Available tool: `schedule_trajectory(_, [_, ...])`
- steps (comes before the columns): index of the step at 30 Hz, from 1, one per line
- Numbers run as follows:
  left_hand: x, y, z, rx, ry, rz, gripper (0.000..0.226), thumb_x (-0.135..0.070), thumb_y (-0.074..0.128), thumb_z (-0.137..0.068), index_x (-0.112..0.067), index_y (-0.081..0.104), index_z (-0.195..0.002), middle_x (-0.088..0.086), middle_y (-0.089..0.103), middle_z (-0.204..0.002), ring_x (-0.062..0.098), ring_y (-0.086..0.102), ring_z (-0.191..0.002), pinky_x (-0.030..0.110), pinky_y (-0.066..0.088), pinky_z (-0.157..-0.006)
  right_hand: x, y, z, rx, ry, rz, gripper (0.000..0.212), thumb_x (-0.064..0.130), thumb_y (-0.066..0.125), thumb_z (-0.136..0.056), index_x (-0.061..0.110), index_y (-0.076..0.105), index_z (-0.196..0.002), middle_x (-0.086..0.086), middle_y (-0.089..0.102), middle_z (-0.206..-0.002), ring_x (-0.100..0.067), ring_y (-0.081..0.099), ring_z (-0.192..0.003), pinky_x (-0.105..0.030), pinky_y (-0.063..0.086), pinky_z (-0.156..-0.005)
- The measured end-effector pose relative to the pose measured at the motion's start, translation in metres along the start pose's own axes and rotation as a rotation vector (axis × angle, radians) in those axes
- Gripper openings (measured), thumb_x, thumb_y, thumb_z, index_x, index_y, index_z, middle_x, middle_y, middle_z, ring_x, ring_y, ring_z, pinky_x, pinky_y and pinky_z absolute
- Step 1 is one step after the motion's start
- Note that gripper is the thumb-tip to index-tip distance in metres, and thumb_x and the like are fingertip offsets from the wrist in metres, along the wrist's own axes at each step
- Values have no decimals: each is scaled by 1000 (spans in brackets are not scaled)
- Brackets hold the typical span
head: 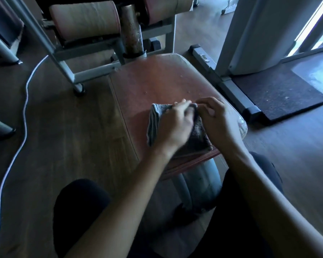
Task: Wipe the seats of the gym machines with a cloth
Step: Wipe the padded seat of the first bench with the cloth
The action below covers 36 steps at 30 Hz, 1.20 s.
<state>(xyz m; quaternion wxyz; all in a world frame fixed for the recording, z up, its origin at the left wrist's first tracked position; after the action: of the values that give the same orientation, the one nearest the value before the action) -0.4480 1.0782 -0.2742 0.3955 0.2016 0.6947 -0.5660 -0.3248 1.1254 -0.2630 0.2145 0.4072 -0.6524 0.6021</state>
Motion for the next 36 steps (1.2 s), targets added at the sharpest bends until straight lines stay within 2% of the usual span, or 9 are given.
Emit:
schedule_trajectory(2, [24, -57, -3, -263, -34, 225, 36, -21, 45, -91, -17, 69, -117, 5, 73, -105, 18, 66, -91, 34, 51, -89, 29, 12, 10, -3, -76, 7, 25, 22, 52, -97, 21, 69, -116, 0, 65, -123, -16, 58, -114, -26, 42, -100])
schedule_trajectory(4, [51, -89, 0, -424, -52, 183, 38, -12, 43, -82, -14, 71, -107, 5, 70, -106, 17, 64, -95, 37, 51, -89, 53, 44, 19, 117, -153, 74, 35, 32, 45, -101, 22, 61, -130, -2, 56, -139, -20, 49, -129, -37, 35, -112])
schedule_trajectory(8, [68, -77, -11, -341, -83, 41, 40, -6, 42, -86, -4, 67, -116, 13, 61, -127, 24, 55, -123, 29, 38, -108, 54, 96, 40, 328, -246, 514, 59, 59, 25, -101, 36, 22, -155, -2, 13, -166, -23, 9, -153, -46, 4, -124])
schedule_trajectory(12, [52, -56, -13, -278, 29, -102, 46, -15, 39, -84, -5, 66, -120, 14, 59, -134, 28, 50, -130, 47, 34, -113, 24, 72, 21, 319, -188, 603, 64, 66, 23, -98, 43, 10, -156, 5, 4, -167, -17, 2, -154, -42, -1, -123])
schedule_trajectory(17, [41, -26, -9, -125, 144, -426, 40, -17, 46, -99, -15, 53, -138, 4, 42, -153, 25, 31, -145, 47, 18, -118, -25, 20, 4, 172, 103, 644, 65, 66, 25, -98, 41, 10, -156, 6, 3, -167, -13, -1, -153, -39, -3, -123])
schedule_trajectory(23, [42, -21, -8, -100, 195, -519, 42, -20, 43, -98, -16, 50, -139, 5, 42, -153, 27, 31, -145, 51, 21, -118, -23, 16, 71, -191, 325, 429, 62, 54, 36, -100, 34, 19, -156, 6, 4, -167, -12, -4, -153, -35, -9, -122])
schedule_trajectory(28, [40, -19, -7, -99, 239, -552, 40, -20, 42, -97, -16, 51, -136, 6, 42, -152, 29, 32, -143, 51, 22, -116, -4, 52, 136, -550, 403, -231, 72, 38, 51, -97, 23, 16, -158, 2, -9, -166, -13, -12, -152, -20, -11, -120])
schedule_trajectory(32, [41, -21, -8, -115, 220, -529, 41, -20, 41, -97, -17, 50, -137, 5, 42, -152, 29, 31, -143, 51, 20, -117, 3, 71, 152, -589, 435, -420, 76, 35, 50, -99, 24, 5, -159, 3, -19, -164, -6, -17, -149, -30, -3, -124])
schedule_trajectory(36, [40, -20, -9, -110, 227, -520, 42, -20, 42, -96, -19, 50, -137, 3, 42, -152, 28, 30, -144, 52, 19, -118, 1, 72, 152, -525, 419, -418, 77, 31, 51, -101, 21, 1, -159, -1, -23, -163, -3, -17, -147, -9, -5, -115])
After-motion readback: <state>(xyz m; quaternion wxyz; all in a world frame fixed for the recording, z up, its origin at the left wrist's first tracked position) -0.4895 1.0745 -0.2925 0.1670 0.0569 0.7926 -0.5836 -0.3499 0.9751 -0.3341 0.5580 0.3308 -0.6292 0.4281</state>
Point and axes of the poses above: each hand's wrist, its own z-axis away from the middle knuckle, its own y-axis out of the palm, x = y × z, the point moved 9 cm from there along -z, towards the middle knuckle
